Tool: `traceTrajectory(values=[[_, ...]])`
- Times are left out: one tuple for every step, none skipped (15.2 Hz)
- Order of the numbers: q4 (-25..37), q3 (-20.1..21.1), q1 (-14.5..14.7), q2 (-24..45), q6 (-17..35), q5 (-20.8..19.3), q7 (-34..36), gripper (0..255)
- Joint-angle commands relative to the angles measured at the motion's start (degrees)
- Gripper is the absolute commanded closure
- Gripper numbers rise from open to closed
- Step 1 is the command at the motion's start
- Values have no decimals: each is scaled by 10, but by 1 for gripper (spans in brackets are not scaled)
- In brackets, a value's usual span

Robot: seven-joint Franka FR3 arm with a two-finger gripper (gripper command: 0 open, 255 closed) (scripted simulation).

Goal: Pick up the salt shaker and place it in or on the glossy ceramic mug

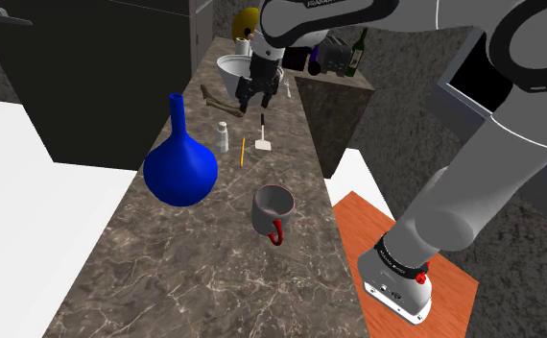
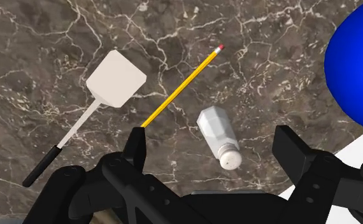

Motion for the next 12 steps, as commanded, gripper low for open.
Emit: traceTrajectory(values=[[40,3,3,50,5,0,1,0],[58,5,5,72,7,0,2,0],[77,7,7,95,8,0,3,0],[97,8,10,117,8,0,5,0],[117,10,12,140,8,-1,6,0],[139,12,14,163,7,-1,7,0],[161,13,17,186,6,-2,9,0],[164,13,17,189,5,-2,9,0],[160,13,18,192,12,-2,9,0],[156,13,18,194,19,-2,9,0],[152,13,18,197,25,-2,9,0],[149,14,19,200,32,-2,9,0]])
